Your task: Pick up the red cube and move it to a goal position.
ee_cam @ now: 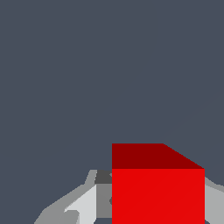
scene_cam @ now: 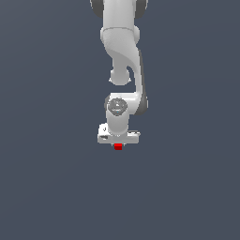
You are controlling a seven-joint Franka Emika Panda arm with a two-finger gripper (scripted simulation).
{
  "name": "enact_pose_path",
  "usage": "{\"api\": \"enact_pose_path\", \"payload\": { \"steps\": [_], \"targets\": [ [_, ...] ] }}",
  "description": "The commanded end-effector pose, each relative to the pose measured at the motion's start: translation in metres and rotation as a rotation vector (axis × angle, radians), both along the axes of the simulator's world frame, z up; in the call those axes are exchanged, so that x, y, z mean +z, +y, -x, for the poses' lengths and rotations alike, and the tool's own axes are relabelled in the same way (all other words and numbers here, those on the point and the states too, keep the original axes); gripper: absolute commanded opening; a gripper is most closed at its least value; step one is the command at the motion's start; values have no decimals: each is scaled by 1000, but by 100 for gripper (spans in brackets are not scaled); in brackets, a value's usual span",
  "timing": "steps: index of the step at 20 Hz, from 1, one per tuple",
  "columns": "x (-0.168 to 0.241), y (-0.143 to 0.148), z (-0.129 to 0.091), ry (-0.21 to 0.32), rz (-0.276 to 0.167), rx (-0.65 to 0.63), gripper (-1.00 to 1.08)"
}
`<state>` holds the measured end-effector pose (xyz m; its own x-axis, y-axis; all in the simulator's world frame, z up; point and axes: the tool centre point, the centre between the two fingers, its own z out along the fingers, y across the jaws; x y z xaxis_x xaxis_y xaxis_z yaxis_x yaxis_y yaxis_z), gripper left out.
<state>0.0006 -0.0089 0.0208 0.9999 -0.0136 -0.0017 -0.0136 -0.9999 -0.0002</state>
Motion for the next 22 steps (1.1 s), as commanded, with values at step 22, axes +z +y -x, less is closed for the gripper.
{"api": "enact_pose_path", "payload": {
  "steps": [22],
  "targets": [
    [41, -5, 18, -1, 0, 0, -100]
  ]
}}
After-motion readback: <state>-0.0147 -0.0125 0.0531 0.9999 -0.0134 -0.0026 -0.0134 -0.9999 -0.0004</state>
